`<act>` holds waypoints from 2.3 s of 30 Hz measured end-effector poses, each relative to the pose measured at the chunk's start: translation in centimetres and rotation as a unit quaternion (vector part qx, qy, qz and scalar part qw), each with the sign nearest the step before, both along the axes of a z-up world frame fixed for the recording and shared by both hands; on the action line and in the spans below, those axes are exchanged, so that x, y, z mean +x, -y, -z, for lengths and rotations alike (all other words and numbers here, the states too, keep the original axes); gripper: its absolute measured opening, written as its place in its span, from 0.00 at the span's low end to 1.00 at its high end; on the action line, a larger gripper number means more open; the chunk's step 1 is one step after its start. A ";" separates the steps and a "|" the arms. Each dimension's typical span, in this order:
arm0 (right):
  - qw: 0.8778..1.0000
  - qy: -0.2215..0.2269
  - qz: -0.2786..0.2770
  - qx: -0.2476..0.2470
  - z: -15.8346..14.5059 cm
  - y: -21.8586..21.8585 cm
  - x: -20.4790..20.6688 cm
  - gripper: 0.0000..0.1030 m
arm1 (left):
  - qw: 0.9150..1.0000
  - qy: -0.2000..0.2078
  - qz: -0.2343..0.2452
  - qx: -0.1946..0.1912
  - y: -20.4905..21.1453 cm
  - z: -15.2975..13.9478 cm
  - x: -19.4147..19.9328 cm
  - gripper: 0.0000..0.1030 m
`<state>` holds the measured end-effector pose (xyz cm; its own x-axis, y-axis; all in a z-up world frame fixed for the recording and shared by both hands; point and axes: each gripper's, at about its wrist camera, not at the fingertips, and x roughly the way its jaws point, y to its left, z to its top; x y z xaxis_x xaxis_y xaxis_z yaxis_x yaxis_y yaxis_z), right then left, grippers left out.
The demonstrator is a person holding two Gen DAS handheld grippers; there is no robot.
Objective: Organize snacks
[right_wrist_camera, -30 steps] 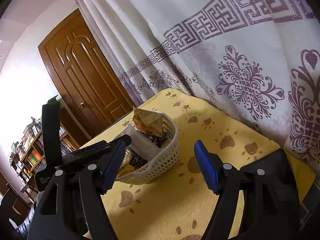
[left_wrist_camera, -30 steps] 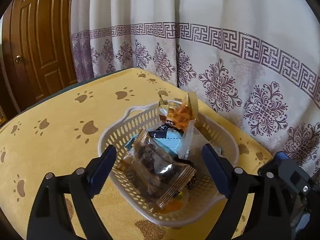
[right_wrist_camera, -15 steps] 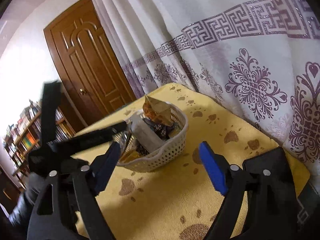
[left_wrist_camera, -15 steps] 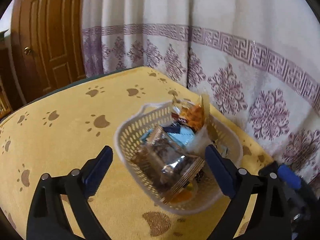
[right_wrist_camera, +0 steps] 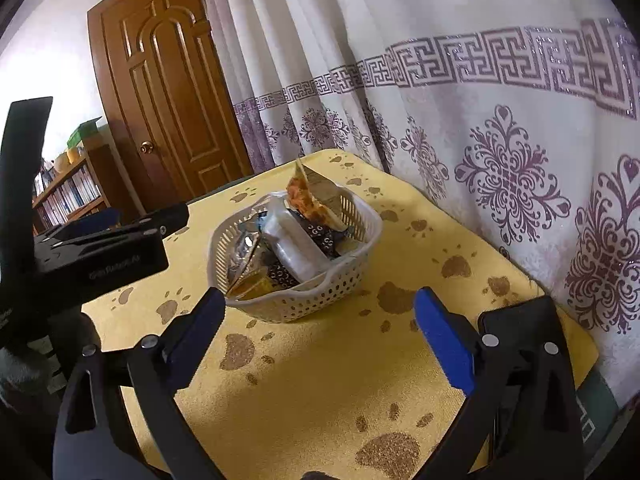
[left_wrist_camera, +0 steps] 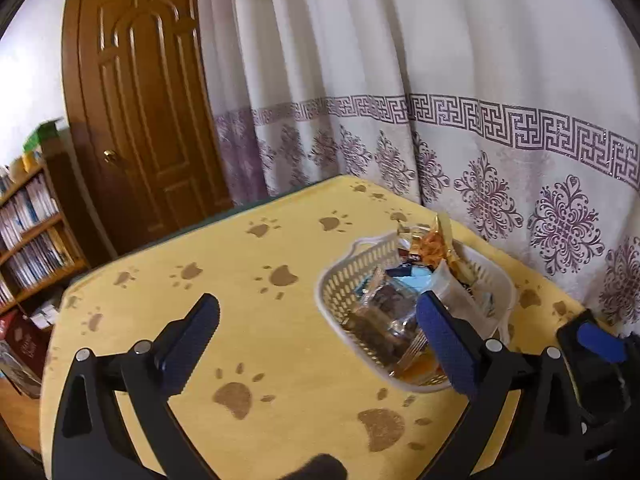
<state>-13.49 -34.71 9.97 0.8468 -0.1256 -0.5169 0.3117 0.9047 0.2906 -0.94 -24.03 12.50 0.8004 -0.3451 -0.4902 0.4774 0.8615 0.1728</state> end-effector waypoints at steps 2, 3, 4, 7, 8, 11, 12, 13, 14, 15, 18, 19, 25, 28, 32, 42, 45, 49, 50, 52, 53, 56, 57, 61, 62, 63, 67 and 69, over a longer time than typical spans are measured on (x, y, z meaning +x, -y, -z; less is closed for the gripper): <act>1.000 -0.001 0.000 -0.007 -0.3 -0.4 0.0 0.95 | 1.000 0.014 -0.010 0.006 -0.4 -0.2 -0.5 0.95; 1.000 0.000 0.000 -0.011 -0.5 -0.7 0.1 0.95 | 1.000 0.019 -0.014 0.007 -0.7 -0.3 -0.7 0.95; 1.000 0.000 -0.001 -0.013 -0.5 -0.8 0.1 0.95 | 1.000 0.020 -0.016 0.007 -0.9 -0.4 -0.8 0.95; 1.000 0.002 -0.004 -0.019 -1.0 -1.4 0.1 0.95 | 1.000 0.022 -0.019 0.008 -1.6 -0.5 -1.0 0.95; 1.000 0.002 -0.005 -0.023 -1.1 -1.6 0.0 0.95 | 0.999 0.024 -0.020 0.008 -1.8 -0.6 -1.2 0.95; 0.999 0.002 -0.007 -0.033 -1.5 -2.2 0.2 0.95 | 0.999 0.025 -0.023 0.008 -2.4 -0.6 -1.4 0.95; 0.999 0.001 -0.008 -0.034 -1.5 -2.2 0.2 0.95 | 0.999 0.026 -0.024 0.009 -2.7 -0.6 -1.6 0.95; 0.999 0.001 -0.008 -0.036 -1.6 -2.4 0.3 0.95 | 0.999 0.027 -0.026 0.010 -2.9 -0.6 -1.7 0.95; 0.999 0.001 -0.008 -0.039 -1.7 -2.6 0.3 0.96 | 0.999 0.028 -0.028 0.011 -3.1 -0.6 -1.7 0.95; 0.999 0.000 -0.008 -0.041 -1.8 -2.8 0.4 0.96 | 0.999 0.028 -0.029 0.010 -3.4 -0.6 -1.8 0.95; 0.999 -0.003 -0.008 -0.047 -2.0 -3.1 0.6 0.96 | 0.999 0.026 -0.032 0.008 -3.9 -0.5 -1.8 0.95; 0.999 -0.006 -0.006 -0.051 -2.0 -3.3 0.7 0.96 | 0.999 0.025 -0.033 0.007 -4.1 -0.5 -1.8 0.95; 0.997 -0.031 -0.008 -0.075 -1.9 -4.1 1.6 0.96 | 0.999 0.016 -0.036 0.005 -4.8 -0.3 -1.8 0.95; 0.995 -0.039 -0.012 -0.086 -1.9 -4.6 2.0 0.96 | 0.999 0.010 -0.042 0.012 -4.9 0.0 -1.7 0.95; 0.994 -0.039 -0.009 -0.099 -2.1 -4.9 2.3 0.96 | 0.999 0.008 -0.044 0.014 -5.1 0.4 -1.5 0.95; 0.994 -0.044 -0.003 -0.101 -2.1 -4.5 2.8 0.96 | 0.999 0.016 -0.042 0.023 -4.8 0.6 -1.3 0.95; 0.994 -0.045 -0.003 -0.102 -2.1 -4.5 2.9 0.96 | 0.998 0.019 -0.043 0.029 -4.7 0.7 -1.3 0.95; 0.994 -0.046 -0.001 -0.102 -2.1 -4.3 3.0 0.96 | 0.998 0.022 -0.043 0.036 -4.4 0.9 -1.3 0.95; 0.994 -0.047 -0.001 -0.102 -2.0 -4.2 3.1 0.96 | 0.998 0.022 -0.043 0.037 -4.4 0.9 -1.2 0.95; 0.993 -0.048 0.000 -0.105 -2.0 -4.2 3.1 0.96 | 0.998 0.022 -0.042 0.039 -4.3 1.0 -1.2 0.95; 0.993 -0.048 0.000 -0.106 -1.9 -4.1 3.2 0.96 | 0.998 0.022 -0.042 0.040 -4.2 1.0 -1.2 0.95; 0.993 -0.048 0.001 -0.106 -1.9 -4.1 3.3 0.96 | 0.998 0.022 -0.041 0.042 -4.1 1.2 -1.1 0.95; 0.993 -0.048 0.001 -0.106 -1.8 -4.0 3.3 0.96 | 0.998 0.022 -0.041 0.042 -4.1 1.2 -1.1 0.95; 0.993 -0.049 0.001 -0.107 -1.8 -4.0 3.3 0.96 | 0.998 0.022 -0.040 0.044 -4.0 1.2 -1.1 0.95; 0.993 -0.049 0.002 -0.107 -1.8 -4.0 3.3 0.96 | 0.998 0.022 -0.040 0.045 -4.0 1.2 -1.1 0.95; 0.993 -0.050 0.002 -0.108 -1.7 -4.0 3.3 0.96 | 0.998 0.022 -0.039 0.045 -3.9 1.2 -1.1 0.95; 0.993 -0.049 0.002 -0.108 -1.7 -4.0 3.3 0.96 | 0.998 0.023 -0.039 0.048 -3.9 1.3 -1.1 0.95; 0.993 -0.050 0.002 -0.108 -1.7 -3.9 3.4 0.96 | 0.998 0.023 -0.038 0.048 -3.9 1.3 -1.1 0.95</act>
